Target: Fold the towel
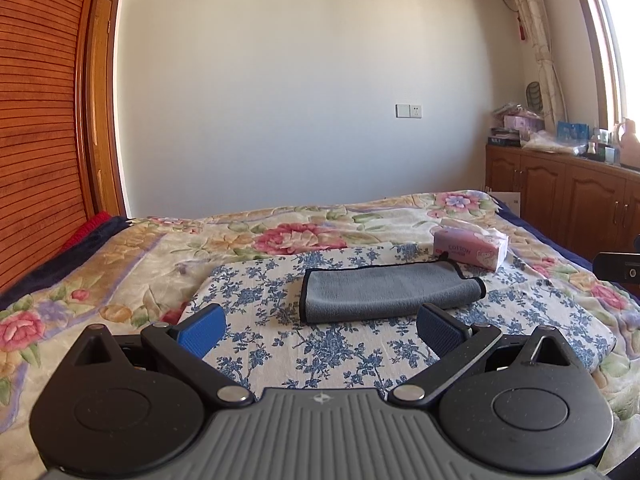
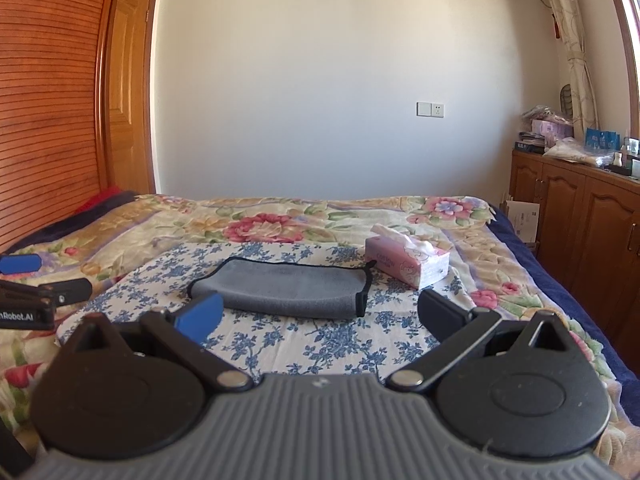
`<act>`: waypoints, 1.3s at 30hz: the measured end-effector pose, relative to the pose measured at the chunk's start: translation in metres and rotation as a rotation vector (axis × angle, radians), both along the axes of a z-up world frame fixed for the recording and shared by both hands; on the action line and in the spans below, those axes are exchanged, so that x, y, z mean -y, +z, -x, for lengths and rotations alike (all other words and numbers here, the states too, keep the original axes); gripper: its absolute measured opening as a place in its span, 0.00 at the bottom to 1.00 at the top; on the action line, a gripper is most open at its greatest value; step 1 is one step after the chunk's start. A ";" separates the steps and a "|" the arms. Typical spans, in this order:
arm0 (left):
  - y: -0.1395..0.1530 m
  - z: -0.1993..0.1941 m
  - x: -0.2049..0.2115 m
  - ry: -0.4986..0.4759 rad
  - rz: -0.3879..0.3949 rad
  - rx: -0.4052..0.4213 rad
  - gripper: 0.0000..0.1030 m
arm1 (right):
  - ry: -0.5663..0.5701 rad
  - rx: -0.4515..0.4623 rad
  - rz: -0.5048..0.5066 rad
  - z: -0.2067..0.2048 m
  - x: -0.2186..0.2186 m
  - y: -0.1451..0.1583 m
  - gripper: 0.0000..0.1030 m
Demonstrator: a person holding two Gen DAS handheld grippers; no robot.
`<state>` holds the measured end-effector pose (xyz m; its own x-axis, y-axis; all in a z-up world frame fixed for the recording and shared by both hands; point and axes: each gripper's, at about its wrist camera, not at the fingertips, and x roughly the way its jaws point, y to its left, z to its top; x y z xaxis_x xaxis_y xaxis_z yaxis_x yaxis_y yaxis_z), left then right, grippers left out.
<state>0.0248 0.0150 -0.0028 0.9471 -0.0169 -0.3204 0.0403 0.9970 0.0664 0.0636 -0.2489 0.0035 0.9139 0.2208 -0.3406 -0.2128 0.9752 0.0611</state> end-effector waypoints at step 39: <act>0.001 0.002 0.001 -0.004 -0.002 0.013 1.00 | -0.004 0.013 0.003 0.001 0.000 0.001 1.00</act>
<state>0.0231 0.0143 -0.0014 0.9511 -0.0197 -0.3082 0.0430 0.9967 0.0687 0.0622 -0.2491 0.0045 0.9190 0.2160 -0.3297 -0.2094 0.9762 0.0559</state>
